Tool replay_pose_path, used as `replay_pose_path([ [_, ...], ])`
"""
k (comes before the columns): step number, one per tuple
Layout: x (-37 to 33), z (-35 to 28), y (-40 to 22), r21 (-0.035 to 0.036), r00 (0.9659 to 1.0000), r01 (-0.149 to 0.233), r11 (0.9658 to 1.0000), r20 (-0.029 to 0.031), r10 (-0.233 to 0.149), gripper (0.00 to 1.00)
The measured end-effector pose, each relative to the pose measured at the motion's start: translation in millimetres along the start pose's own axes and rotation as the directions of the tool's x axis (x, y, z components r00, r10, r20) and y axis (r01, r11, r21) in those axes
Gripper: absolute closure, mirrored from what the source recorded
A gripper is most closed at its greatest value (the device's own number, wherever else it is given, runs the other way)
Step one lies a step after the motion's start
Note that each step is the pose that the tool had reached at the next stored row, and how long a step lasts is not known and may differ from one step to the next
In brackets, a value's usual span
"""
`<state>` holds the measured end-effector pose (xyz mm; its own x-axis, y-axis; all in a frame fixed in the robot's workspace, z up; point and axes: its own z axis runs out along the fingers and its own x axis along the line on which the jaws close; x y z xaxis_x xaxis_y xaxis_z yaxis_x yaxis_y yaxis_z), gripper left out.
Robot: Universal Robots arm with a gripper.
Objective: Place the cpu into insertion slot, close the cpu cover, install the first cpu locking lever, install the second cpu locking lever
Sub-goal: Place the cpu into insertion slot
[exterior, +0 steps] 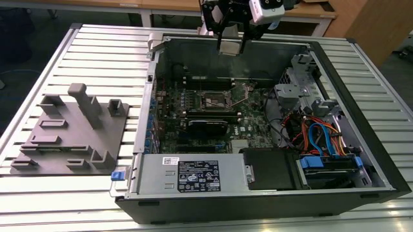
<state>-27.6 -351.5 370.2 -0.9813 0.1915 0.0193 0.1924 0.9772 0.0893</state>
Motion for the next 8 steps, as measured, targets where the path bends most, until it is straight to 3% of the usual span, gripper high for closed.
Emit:
replay_pose_path([
  [8,0.0,0.0,0.0,-0.0001,1.0000,-0.005,1.0000,0.0005,0.005,0.46],
])
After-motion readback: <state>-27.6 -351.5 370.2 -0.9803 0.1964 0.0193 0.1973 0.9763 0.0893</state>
